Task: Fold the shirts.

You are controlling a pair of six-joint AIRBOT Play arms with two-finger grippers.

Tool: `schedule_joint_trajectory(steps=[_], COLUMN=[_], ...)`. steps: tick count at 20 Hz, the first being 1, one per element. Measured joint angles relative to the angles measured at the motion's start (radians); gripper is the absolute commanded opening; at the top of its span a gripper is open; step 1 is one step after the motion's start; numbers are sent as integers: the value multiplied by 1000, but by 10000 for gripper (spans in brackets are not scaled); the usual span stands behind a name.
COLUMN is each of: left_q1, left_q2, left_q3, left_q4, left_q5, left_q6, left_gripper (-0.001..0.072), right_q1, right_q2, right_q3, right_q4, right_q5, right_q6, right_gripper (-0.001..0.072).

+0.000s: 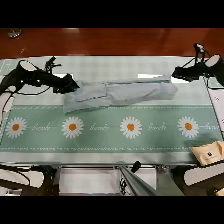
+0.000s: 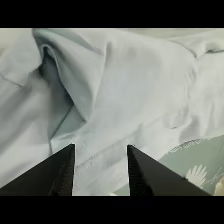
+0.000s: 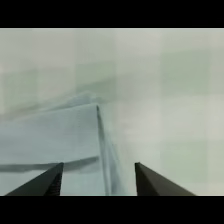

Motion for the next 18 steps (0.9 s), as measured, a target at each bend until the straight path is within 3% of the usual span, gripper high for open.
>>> schedule_joint_trajectory(steps=[2,10,11,12,13,15,18], left_q1=[9,-2,-2,-3,-3,-6,-36], left_q2=[42,208,222,234,243,254,265], left_q3=[0,0,0,0,0,0,0], left_q4=[3,2,2,2,2,3,2], left_q5=[-1,-4,-2,-2,-2,-1,1], left_q6=[1,15,15,16,16,16,16], left_gripper=[392,385,374,330,225,23,22], right_q1=[-40,-128,-121,-111,-102,-84,-69], right_q2=[-3,-146,-161,-173,-182,-177,-109], right_q3=[0,2,2,2,0,-1,0], right_q4=[23,372,400,409,415,428,460], right_q5=[38,253,264,270,278,280,290], right_q6=[3,-65,-66,-69,-67,-72,-97], right_gripper=[549,536,359,99,30,29,29])
